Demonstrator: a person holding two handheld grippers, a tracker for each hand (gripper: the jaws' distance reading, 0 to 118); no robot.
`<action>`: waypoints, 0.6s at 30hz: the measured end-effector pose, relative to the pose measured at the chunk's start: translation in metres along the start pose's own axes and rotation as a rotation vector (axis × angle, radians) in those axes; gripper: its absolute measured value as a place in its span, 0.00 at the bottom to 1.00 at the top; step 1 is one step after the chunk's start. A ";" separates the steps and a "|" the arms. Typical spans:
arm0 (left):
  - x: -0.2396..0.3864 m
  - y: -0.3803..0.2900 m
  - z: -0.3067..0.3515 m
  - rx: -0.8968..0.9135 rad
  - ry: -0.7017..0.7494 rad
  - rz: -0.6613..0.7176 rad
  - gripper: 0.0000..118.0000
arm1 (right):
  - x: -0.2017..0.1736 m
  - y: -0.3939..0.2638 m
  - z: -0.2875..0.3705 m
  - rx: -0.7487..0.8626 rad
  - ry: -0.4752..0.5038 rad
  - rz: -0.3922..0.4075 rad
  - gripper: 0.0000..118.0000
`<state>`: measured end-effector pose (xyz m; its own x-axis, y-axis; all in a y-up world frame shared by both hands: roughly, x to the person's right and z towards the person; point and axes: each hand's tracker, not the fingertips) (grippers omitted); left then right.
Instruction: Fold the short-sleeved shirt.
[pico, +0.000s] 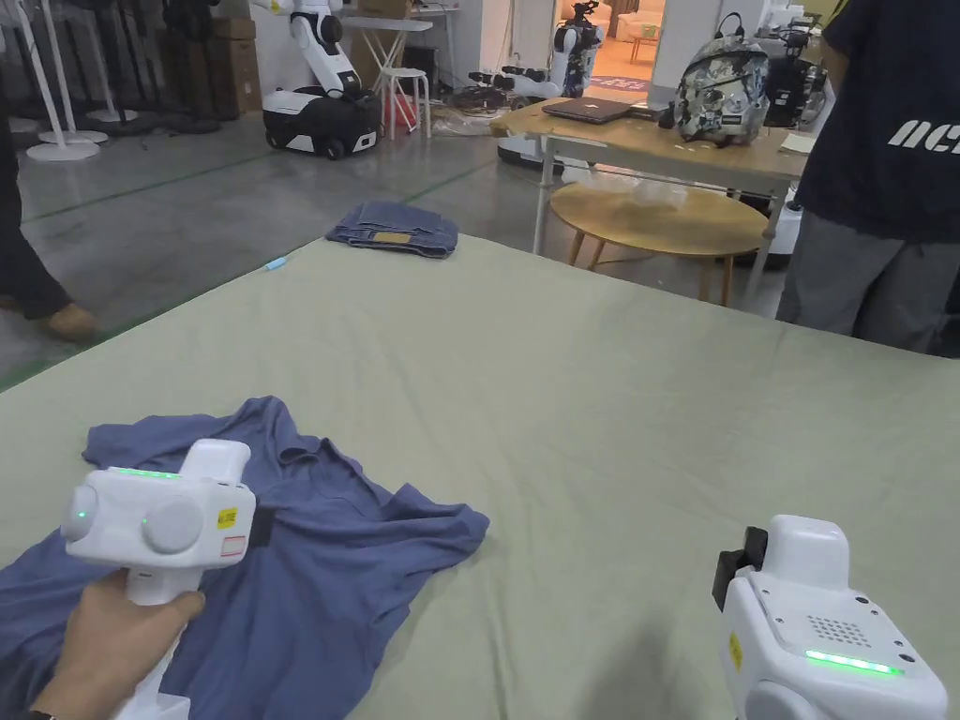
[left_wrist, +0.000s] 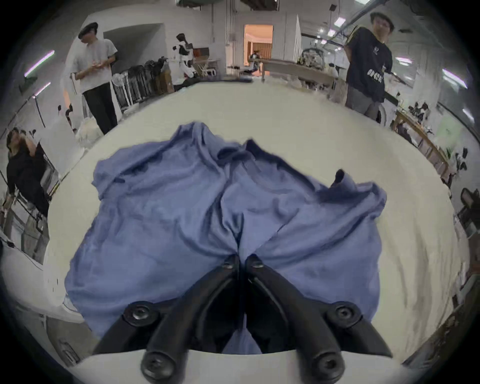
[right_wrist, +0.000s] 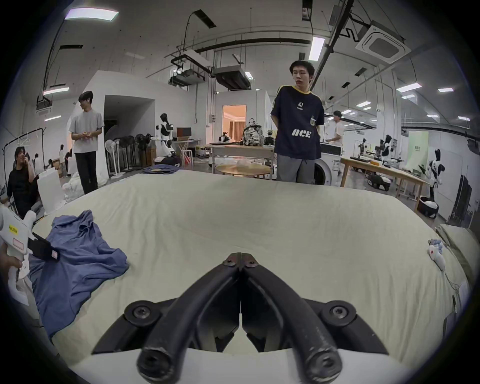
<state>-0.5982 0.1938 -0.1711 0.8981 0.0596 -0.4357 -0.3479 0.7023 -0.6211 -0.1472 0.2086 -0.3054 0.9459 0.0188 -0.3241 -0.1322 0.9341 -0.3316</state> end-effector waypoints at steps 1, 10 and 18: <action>0.001 0.005 0.006 0.021 -0.009 0.006 0.00 | 0.003 0.001 0.001 0.003 -0.003 -0.002 0.00; 0.036 0.074 0.067 0.264 -0.111 -0.004 0.00 | 0.039 0.011 0.013 0.043 -0.063 -0.036 0.00; 0.132 0.132 0.108 0.393 -0.299 -0.123 0.00 | 0.085 0.018 0.035 0.079 -0.145 -0.061 0.00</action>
<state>-0.4963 0.3710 -0.2406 0.9838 0.1197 -0.1331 -0.1587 0.9274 -0.3388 -0.0587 0.2393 -0.3078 0.9850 0.0075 -0.1727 -0.0554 0.9601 -0.2742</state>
